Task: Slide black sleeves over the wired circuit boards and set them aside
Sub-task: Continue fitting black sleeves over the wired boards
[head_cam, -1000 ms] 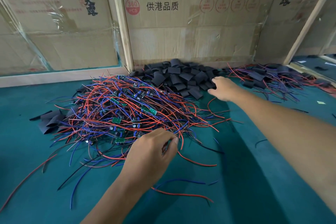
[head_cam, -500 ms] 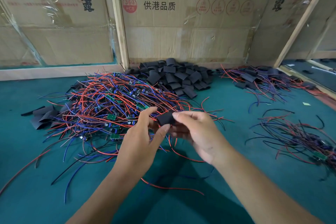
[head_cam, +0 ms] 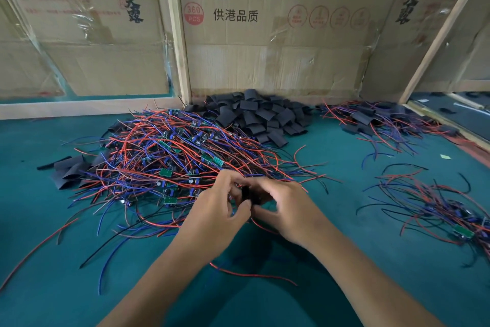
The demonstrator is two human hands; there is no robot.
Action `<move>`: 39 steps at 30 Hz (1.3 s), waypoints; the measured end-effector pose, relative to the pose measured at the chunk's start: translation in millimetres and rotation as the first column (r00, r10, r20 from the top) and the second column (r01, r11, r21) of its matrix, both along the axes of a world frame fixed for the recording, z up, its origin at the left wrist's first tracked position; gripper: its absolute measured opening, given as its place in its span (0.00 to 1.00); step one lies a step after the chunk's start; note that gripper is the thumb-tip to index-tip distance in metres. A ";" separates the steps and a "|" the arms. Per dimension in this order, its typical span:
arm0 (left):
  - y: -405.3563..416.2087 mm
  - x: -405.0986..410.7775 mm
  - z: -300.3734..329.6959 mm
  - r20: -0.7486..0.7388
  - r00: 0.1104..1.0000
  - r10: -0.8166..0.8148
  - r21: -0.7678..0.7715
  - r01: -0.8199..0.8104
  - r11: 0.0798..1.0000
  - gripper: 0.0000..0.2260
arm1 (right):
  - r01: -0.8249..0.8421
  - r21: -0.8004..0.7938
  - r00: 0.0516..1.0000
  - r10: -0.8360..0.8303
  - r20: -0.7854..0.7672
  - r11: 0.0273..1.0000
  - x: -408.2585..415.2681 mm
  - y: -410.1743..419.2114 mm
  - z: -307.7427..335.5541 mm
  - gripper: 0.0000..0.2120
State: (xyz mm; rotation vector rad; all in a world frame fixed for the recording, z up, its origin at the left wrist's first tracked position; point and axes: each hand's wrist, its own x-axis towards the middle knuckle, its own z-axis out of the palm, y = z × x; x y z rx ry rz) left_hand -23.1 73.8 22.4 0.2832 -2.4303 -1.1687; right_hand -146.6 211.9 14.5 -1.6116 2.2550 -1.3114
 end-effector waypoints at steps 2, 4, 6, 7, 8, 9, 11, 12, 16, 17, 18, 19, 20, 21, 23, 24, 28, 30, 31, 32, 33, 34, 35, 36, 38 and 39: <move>-8.7 2.6 6.2 -0.004 0.999 0.037 0.007 -0.037 0.999 0.12 | 0.060 -0.005 0.996 -0.060 -0.071 0.998 -5.3 2.7 -0.7 0.17; -28.1 6.8 12.2 -0.012 0.982 0.188 -0.095 -0.188 0.978 0.06 | 0.133 -0.047 0.987 -0.137 -0.082 0.990 -10.6 4.6 -0.7 0.17; -48.7 13.7 17.6 0.052 0.934 0.354 -0.339 -0.317 0.886 0.05 | 0.183 -0.121 0.976 -0.195 -0.099 0.976 -14.9 4.8 -1.6 0.16; -55.2 16.9 19.3 0.099 0.904 0.415 -0.450 -0.332 0.829 0.05 | 0.200 -0.150 0.969 -0.219 -0.117 0.968 -16.9 4.3 -2.3 0.16; -58.2 19.1 20.1 0.136 0.881 0.453 -0.506 -0.332 0.796 0.06 | 0.215 -0.164 0.964 -0.236 -0.122 0.963 -18.2 3.8 -3.1 0.16; -59.1 20.2 19.8 0.163 0.875 0.455 -0.523 -0.314 0.792 0.06 | 0.227 -0.163 0.962 -0.247 -0.114 0.960 -18.7 3.2 -3.6 0.16; -59.8 20.1 16.2 0.219 0.876 0.429 -0.537 -0.259 0.803 0.07 | 0.241 -0.157 0.962 -0.257 -0.093 0.958 -19.7 2.9 -5.1 0.16; -60.5 19.7 14.2 0.247 0.871 0.424 -0.547 -0.236 0.803 0.07 | 0.242 -0.159 0.962 -0.258 -0.092 0.957 -20.3 3.0 -6.0 0.16; -68.4 16.0 6.9 0.190 0.855 0.483 -0.561 -0.309 0.768 0.06 | 0.239 -0.164 0.961 -0.257 -0.098 0.957 -20.6 2.7 -7.6 0.15; -68.3 14.0 3.4 0.179 0.855 0.486 -0.593 -0.301 0.747 0.11 | 0.239 -0.161 0.962 -0.256 -0.096 0.958 -19.8 2.5 -8.0 0.15; -67.5 11.3 0.2 0.179 0.858 0.481 -0.634 -0.273 0.723 0.15 | 0.237 -0.157 0.963 -0.253 -0.093 0.959 -19.3 2.3 -8.4 0.15; -66.8 8.3 -3.1 0.170 0.863 0.475 -0.669 -0.253 0.699 0.17 | 0.231 -0.151 0.965 -0.246 -0.087 0.961 -18.7 2.1 -9.0 0.15; -65.7 6.5 -4.8 0.160 0.867 0.472 -0.682 -0.248 0.688 0.17 | 0.227 -0.142 0.967 -0.240 -0.081 0.964 -18.1 2.0 -9.6 0.15; -66.0 5.1 -5.3 0.146 0.870 0.470 -0.680 -0.257 0.687 0.15 | 0.226 -0.133 0.969 -0.237 -0.074 0.965 -17.7 1.7 -9.8 0.15; -67.3 4.5 -5.9 0.124 0.875 0.468 -0.660 -0.280 0.697 0.12 | 0.233 -0.131 0.968 -0.243 -0.065 0.964 -18.1 1.9 -10.0 0.15; -67.2 4.5 -5.5 0.122 0.877 0.465 -0.648 -0.285 0.707 0.10 | 0.239 -0.137 0.967 -0.249 -0.060 0.961 -18.4 1.9 -9.9 0.15; -66.0 5.1 -5.9 0.115 0.897 0.427 -0.621 -0.271 0.736 0.06 | 0.255 -0.136 0.963 -0.264 -0.053 0.957 -18.4 2.2 -8.9 0.14; -66.6 5.6 -5.1 0.108 0.900 0.422 -0.633 -0.265 0.727 0.05 | 0.257 -0.128 0.963 -0.265 -0.053 0.958 -17.8 2.7 -8.4 0.14; -66.4 6.0 -3.8 0.108 0.900 0.422 -0.641 -0.262 0.722 0.06 | 0.258 -0.129 0.963 -0.266 -0.050 0.957 -17.8 3.0 -8.2 0.14; -65.3 6.3 -2.0 0.110 0.899 0.424 -0.643 -0.260 0.720 0.06 | 0.263 -0.130 0.962 -0.271 -0.044 0.956 -18.2 3.4 -8.0 0.14; -63.5 6.4 -0.2 0.109 0.900 0.422 -0.648 -0.258 0.716 0.07 | 0.271 -0.132 0.960 -0.278 -0.036 0.954 -18.7 3.5 -7.8 0.14; -60.9 6.6 2.2 0.105 0.901 0.421 -0.660 -0.253 0.707 0.07 | 0.278 -0.137 0.958 -0.285 -0.029 0.951 -18.9 3.2 -7.3 0.14; -58.2 7.1 5.1 0.097 0.902 0.421 -0.676 -0.251 0.693 0.08 | 0.283 -0.147 0.957 -0.289 -0.025 0.948 -18.7 2.7 -6.6 0.15; -55.5 8.1 9.3 0.087 0.904 0.418 -0.686 -0.250 0.683 0.07 | 0.284 -0.158 0.956 -0.292 -0.026 0.946 -17.7 1.9 -5.9 0.15; -51.9 10.9 18.9 0.067 0.919 0.388 -0.649 -0.255 0.716 0.06 | 0.281 -0.173 0.956 -0.292 -0.040 0.944 -16.0 0.1 -5.0 0.16; -51.8 12.6 23.1 0.061 0.929 0.365 -0.586 -0.263 0.767 0.05 | 0.279 -0.181 0.956 -0.291 -0.044 0.943 -15.6 -0.5 -5.0 0.16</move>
